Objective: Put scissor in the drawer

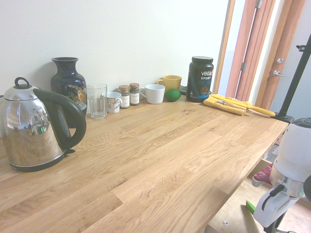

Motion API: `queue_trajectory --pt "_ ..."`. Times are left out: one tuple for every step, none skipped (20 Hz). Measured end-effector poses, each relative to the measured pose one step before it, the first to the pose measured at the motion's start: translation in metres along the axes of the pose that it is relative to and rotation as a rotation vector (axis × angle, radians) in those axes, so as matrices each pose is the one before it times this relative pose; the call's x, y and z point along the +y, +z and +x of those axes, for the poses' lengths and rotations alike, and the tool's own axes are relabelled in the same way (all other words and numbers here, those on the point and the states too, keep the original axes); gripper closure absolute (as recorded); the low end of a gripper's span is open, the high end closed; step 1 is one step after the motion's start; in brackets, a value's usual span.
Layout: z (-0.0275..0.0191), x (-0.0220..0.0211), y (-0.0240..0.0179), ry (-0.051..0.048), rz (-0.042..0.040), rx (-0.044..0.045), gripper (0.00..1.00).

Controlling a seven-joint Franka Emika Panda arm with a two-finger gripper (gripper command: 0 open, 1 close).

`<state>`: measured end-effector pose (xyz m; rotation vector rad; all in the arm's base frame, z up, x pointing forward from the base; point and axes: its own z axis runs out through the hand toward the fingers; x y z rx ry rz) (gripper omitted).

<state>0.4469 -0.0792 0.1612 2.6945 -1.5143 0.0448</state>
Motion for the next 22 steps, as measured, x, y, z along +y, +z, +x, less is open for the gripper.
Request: queue_trajectory --pt "0.00044 -0.00051 -0.00147 0.00034 0.00270 0.00200 0.00" --pt "0.00065 -0.00022 -0.00149 0.00080 0.00241 0.00220 0.00" --pt "0.00084 0.00010 -0.00118 0.00153 0.00189 0.00179 0.00" --pt "0.00081 0.00017 -0.00100 0.00151 0.00153 0.00147 0.00" --pt "0.00068 0.00011 -0.00091 0.00124 0.00150 0.00138 0.00" --pt "0.00051 -0.00019 -0.00124 0.00054 0.00220 0.00169 0.00" --pt "0.00010 -0.00090 -0.00217 -0.00129 0.00328 0.00223 0.00" --pt "-0.00036 -0.00183 -0.00387 -0.00348 0.00460 0.00279 0.00" --pt "-0.00089 -0.00280 -0.00609 -0.00622 0.00584 0.00346 0.00" --pt "-0.00110 -0.00363 -0.00881 -0.00709 0.00730 0.00436 0.00" --pt "-0.00139 -0.00446 -0.01125 -0.00726 0.00928 0.00494 0.00" --pt "-0.00130 -0.00419 -0.01277 -0.00716 0.00708 0.00526 0.00" --pt "-0.00083 -0.00316 -0.01316 -0.00216 0.00594 0.00580 0.00" --pt "-0.00009 -0.00208 -0.01308 0.00181 0.00511 0.00456 0.00" --pt "0.00040 -0.00096 -0.01219 0.00189 0.00367 0.00142 0.00" --pt "0.00066 -0.00003 -0.01075 0.00212 0.00171 0.00155 0.00" --pt "0.00065 0.00058 -0.00921 0.00423 0.00073 -0.00059 0.00" --pt "0.00025 0.00055 -0.00784 0.00177 0.00052 -0.00162 0.00" --pt "-0.00019 0.00049 -0.00720 0.00120 -0.00026 -0.00219 0.00" --pt "-0.00065 0.00033 -0.00684 0.00043 -0.00046 -0.00225 0.00" --pt "-0.00135 -0.00035 -0.00772 -0.00134 0.00215 -0.00059 0.00" --pt "-0.00196 -0.00075 -0.00781 -0.00125 0.00318 -0.00112 0.00"
